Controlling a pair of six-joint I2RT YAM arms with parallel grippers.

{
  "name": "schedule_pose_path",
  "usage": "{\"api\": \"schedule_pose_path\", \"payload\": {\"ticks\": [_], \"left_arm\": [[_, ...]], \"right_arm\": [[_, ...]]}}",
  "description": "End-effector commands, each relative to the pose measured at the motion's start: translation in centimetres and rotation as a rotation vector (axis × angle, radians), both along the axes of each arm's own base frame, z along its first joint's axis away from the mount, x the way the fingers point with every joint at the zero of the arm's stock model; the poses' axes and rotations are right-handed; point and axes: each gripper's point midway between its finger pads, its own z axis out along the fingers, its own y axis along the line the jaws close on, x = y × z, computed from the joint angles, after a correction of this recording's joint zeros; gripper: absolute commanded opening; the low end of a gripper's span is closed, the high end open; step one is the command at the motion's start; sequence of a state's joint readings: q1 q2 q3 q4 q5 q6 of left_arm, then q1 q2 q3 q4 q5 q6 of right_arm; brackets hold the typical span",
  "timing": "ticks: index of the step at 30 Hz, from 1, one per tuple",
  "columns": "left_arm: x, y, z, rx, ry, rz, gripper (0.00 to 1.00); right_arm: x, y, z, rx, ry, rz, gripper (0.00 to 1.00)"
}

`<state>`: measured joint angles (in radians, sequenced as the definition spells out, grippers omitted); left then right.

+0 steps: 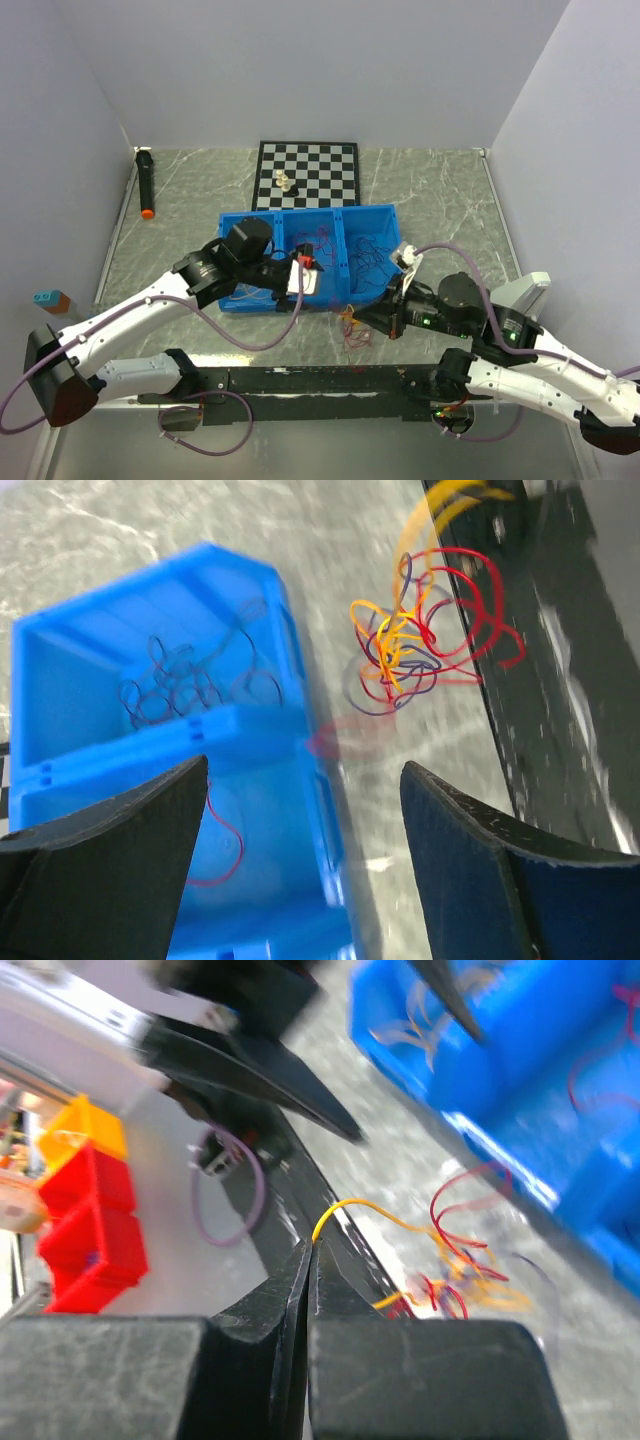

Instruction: Untangle the cables

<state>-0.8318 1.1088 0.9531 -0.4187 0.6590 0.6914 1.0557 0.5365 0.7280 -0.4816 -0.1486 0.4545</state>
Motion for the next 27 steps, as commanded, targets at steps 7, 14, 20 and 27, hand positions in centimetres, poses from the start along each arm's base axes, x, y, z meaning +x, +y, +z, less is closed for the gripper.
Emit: {"api": "schedule_pose_path", "payload": {"ticks": [7, 14, 20, 27], "left_arm": [[-1.2, -3.9, 10.6, -0.311, 0.166, -0.019, 0.83], [-4.5, -2.9, 6.6, -0.166, 0.158, -0.184, 0.79], [-4.6, -1.7, 3.6, -0.086, 0.101, -0.192, 0.77], [-4.8, -2.6, 4.3, -0.115, 0.136, -0.211, 0.74]], "right_arm": [[-0.4, 2.2, 2.7, 0.032, -0.045, 0.106, 0.0], [-0.1, 2.9, 3.4, 0.058, -0.064, 0.113, 0.0], [0.0, 2.8, 4.2, 0.068, -0.088, 0.105, 0.0], [0.1, 3.5, 4.6, 0.083, -0.093, 0.12, 0.0]]}}
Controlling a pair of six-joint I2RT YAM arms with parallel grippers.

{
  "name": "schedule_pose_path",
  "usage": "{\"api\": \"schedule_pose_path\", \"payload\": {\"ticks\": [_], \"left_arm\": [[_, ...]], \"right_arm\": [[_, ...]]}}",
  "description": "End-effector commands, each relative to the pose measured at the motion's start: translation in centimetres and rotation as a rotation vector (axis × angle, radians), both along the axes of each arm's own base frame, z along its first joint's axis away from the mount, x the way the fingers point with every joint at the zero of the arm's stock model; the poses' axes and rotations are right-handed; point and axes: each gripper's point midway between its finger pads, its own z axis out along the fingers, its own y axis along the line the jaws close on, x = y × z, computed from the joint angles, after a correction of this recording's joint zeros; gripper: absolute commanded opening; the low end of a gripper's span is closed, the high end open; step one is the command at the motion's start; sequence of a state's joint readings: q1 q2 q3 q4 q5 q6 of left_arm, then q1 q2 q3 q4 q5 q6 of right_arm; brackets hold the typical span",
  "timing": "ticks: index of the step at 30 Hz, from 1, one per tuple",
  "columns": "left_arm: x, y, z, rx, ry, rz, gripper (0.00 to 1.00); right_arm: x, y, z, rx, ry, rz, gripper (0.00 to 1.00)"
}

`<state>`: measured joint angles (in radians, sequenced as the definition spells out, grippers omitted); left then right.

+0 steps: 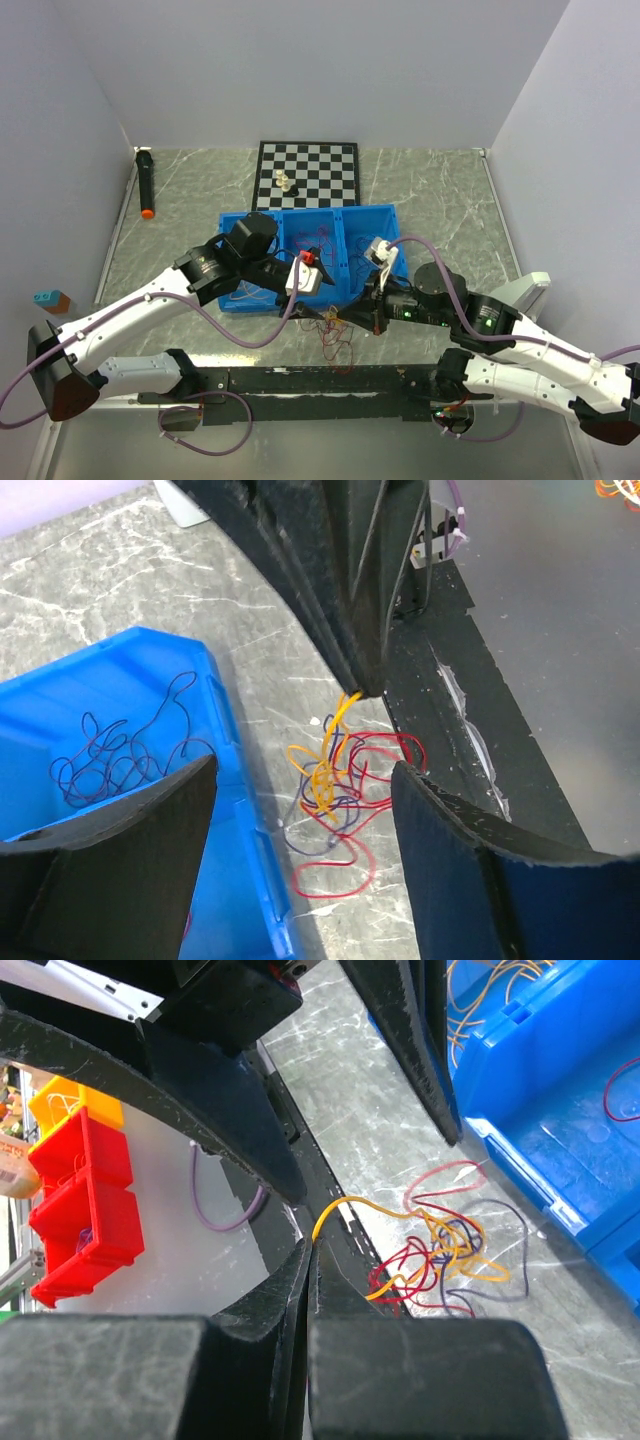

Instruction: Untangle the cables

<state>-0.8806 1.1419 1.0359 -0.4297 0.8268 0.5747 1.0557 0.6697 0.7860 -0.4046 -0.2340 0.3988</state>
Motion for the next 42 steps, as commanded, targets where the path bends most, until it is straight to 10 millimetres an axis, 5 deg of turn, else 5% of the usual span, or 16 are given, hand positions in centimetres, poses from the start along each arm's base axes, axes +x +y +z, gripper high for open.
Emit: {"api": "schedule_pose_path", "payload": {"ticks": [1, 6, 12, 14, 16, 20, 24, 27, 32, 42], "left_arm": [[-1.0, -0.6, 1.1, -0.042, -0.012, -0.067, 0.75], [-0.8, -1.1, 0.4, -0.035, -0.019, -0.064, 0.66], [-0.3, -1.0, -0.1, -0.012, -0.056, -0.058, 0.13], [0.1, -1.0, -0.1, -0.007, -0.07, -0.045, 0.02], [0.4, -0.9, 0.0, -0.003, -0.093, -0.032, 0.01], [0.9, -0.7, 1.6, -0.02, -0.135, -0.009, 0.01], [0.7, -0.5, 3.1, -0.037, -0.166, -0.024, 0.01], [0.5, -0.4, 3.8, -0.042, -0.173, -0.031, 0.01], [0.8, -0.4, 4.2, -0.041, -0.187, -0.023, 0.01], [0.8, -0.7, 4.7, -0.039, -0.184, -0.03, 0.01]], "right_arm": [[0.1, 0.9, 3.7, 0.097, -0.065, 0.025, 0.0], [0.3, 1.7, 4.3, 0.11, -0.082, 0.039, 0.0], [0.8, 1.9, 5.3, 0.134, -0.112, 0.028, 0.0], [0.8, 1.9, 5.0, 0.131, -0.11, 0.027, 0.0], [0.9, 1.7, 4.3, 0.116, -0.102, 0.014, 0.06], [1.4, -0.2, 0.5, 0.033, -0.054, -0.072, 0.47], [1.6, -2.6, -4.1, -0.025, -0.006, -0.17, 0.67], [1.2, -3.3, -7.4, -0.069, 0.045, -0.183, 0.71], [0.5, -2.6, -9.8, -0.063, 0.049, -0.123, 0.73], [3.6, -0.6, -9.1, -0.014, -0.109, -0.17, 0.73]]}}
